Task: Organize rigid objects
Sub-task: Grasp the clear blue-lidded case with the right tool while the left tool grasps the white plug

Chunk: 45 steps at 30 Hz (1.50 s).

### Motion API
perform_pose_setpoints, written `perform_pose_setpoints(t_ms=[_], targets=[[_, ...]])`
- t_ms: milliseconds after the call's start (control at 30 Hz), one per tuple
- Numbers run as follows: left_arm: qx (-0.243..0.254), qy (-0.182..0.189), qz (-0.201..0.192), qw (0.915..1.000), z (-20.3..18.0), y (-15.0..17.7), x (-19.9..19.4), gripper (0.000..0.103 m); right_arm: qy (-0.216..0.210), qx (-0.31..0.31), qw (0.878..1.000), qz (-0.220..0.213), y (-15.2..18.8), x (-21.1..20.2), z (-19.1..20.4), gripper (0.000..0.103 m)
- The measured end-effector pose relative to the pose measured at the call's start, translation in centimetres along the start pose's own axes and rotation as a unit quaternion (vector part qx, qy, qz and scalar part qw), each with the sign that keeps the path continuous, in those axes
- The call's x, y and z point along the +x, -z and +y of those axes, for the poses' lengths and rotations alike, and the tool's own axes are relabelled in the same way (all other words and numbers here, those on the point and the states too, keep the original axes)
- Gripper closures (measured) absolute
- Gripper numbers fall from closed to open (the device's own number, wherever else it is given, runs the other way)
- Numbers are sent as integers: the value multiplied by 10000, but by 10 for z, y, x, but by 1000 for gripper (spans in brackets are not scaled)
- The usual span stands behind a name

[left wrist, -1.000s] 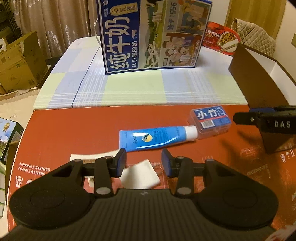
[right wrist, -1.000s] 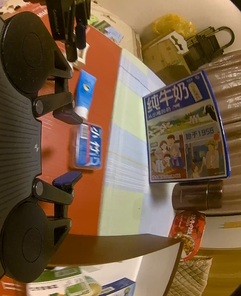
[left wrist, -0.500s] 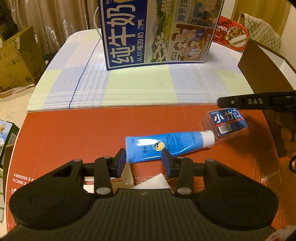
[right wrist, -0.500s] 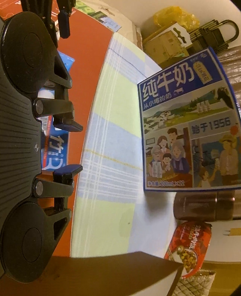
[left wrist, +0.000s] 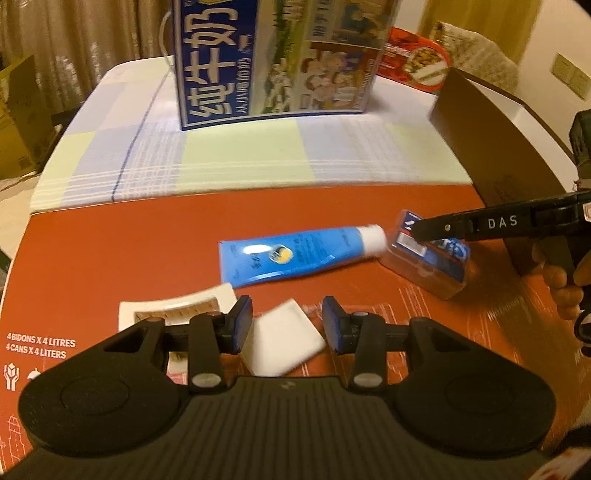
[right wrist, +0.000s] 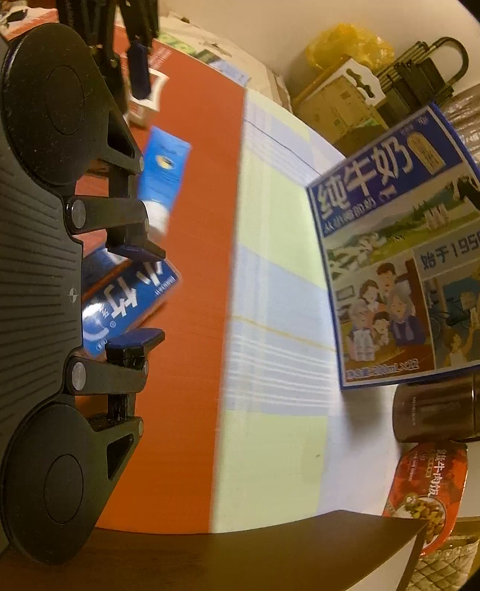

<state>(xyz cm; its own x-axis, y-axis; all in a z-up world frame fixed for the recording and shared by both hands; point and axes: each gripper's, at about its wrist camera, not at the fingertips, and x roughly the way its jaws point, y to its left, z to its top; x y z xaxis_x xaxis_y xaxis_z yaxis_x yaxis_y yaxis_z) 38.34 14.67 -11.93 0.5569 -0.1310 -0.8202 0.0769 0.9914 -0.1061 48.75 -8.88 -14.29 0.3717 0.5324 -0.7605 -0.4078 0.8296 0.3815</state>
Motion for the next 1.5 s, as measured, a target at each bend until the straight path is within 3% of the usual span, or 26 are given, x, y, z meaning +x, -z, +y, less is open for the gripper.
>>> perform_pose_setpoints(t_ms=[233,300,367,433,567,767,900,1100,1500], targets=[[672,30,50,9977,-9,10,2,64,-79,-138,9998,82,23,-13,16,64],[847,-19,47,9964,-11,12,4,60,-102,-156,9998,101,27,-15,20,58],[1017,-61,29,9948,-14,13,6,57,-94,-185,9997,102,30,-16,25,43],[1136,-106,-12,9935,-15,15,8,57,-18,-275,9996,62,33,-16,32,39],[1316,-149,-64,9912,-18,16,11,57,40,-506,9986,151,36,-13,43,38],[1722,-168,177,9848,-25,21,21,59,247,-862,9958,176,43,-8,53,37],[1278,-95,259,9914,-21,22,19,68,349,-952,9948,129,49,-9,54,38],[271,-341,402,9982,-25,23,21,67,462,-935,9945,133,55,-11,52,41],[-5,-630,574,9964,-31,16,28,67,625,-845,9944,114,36,3,51,41]])
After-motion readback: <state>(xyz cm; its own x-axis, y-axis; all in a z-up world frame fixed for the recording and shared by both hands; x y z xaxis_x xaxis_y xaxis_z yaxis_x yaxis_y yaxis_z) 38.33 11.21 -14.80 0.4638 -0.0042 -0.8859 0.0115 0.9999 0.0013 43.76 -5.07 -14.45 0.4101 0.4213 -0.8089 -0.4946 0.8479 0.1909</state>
